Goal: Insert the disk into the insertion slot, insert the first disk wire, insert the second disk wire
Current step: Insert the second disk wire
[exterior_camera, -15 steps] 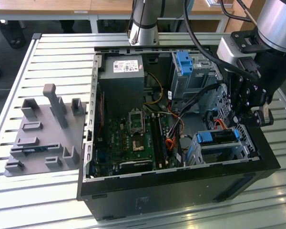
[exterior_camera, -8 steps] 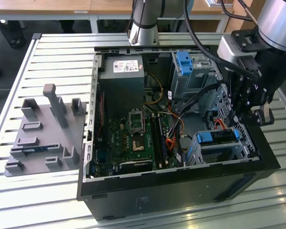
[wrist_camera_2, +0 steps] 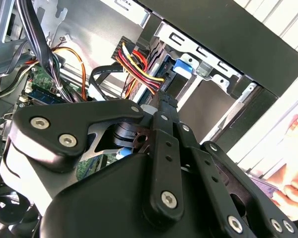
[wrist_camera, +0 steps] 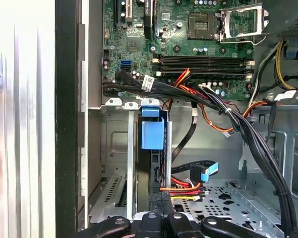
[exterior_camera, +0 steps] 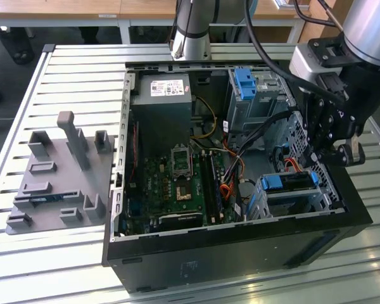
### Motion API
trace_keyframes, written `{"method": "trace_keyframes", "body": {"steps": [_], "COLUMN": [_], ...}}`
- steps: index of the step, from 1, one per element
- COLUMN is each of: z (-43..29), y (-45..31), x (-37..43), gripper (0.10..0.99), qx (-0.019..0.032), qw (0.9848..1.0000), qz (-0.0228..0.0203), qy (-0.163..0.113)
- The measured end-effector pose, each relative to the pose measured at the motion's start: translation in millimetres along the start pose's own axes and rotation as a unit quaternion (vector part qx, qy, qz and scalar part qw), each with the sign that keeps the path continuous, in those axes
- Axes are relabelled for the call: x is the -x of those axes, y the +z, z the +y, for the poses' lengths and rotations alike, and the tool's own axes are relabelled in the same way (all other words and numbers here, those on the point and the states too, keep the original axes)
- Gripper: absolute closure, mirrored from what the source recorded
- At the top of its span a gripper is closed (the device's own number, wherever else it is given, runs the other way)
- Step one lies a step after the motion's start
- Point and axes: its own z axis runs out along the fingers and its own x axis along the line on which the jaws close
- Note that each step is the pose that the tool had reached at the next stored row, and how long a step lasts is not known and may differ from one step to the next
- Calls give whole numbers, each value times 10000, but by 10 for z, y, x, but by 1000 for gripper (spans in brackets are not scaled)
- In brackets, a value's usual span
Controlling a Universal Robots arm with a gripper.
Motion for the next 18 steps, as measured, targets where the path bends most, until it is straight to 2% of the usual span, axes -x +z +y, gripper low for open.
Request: {"method": "trace_keyframes", "body": {"steps": [18], "z": [-2], "y": [-39], "x": [0], "gripper": [980], "qx": [0], "qw": [10000], "qz": [0], "qy": [0]}}
